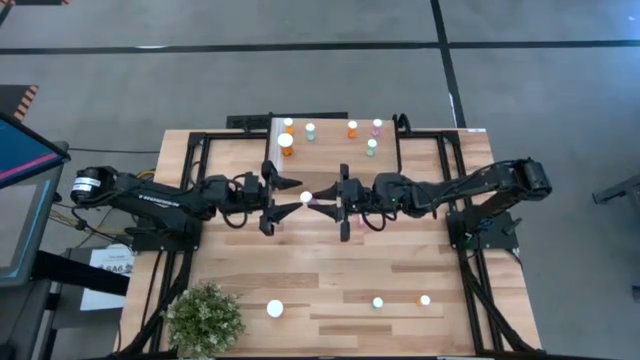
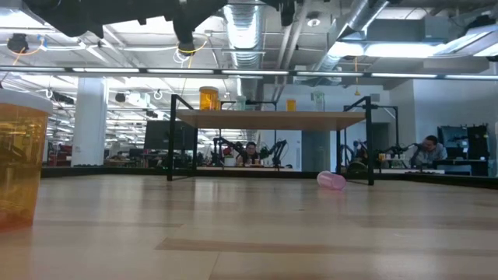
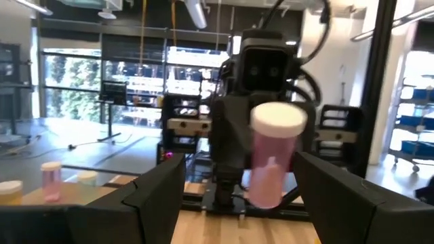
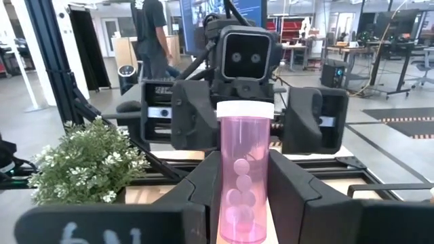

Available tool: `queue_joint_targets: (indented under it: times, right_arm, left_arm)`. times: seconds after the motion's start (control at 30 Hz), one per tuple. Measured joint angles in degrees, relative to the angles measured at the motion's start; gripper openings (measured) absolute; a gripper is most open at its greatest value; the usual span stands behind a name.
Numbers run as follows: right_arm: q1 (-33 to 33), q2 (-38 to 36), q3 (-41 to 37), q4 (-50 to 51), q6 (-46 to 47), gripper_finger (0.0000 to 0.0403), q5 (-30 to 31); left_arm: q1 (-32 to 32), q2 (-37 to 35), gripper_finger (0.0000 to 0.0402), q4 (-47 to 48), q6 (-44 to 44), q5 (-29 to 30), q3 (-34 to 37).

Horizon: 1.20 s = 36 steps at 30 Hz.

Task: Pick and place medicine bottles onto shelf by color
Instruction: Put the pink small pill bottle on the shelf

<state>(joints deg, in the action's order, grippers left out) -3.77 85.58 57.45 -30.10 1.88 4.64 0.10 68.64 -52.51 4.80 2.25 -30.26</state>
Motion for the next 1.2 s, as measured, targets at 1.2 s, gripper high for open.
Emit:
queue_joint_targets:
  times: [1.2]
  right_arm:
    - [0.00, 6.64, 4.20, 0.64, 2.15, 0.0110, -0.26]
  left_arm:
    - [0.00, -2.12, 0.0243, 2.62, -1.72, -4.41, 0.00]
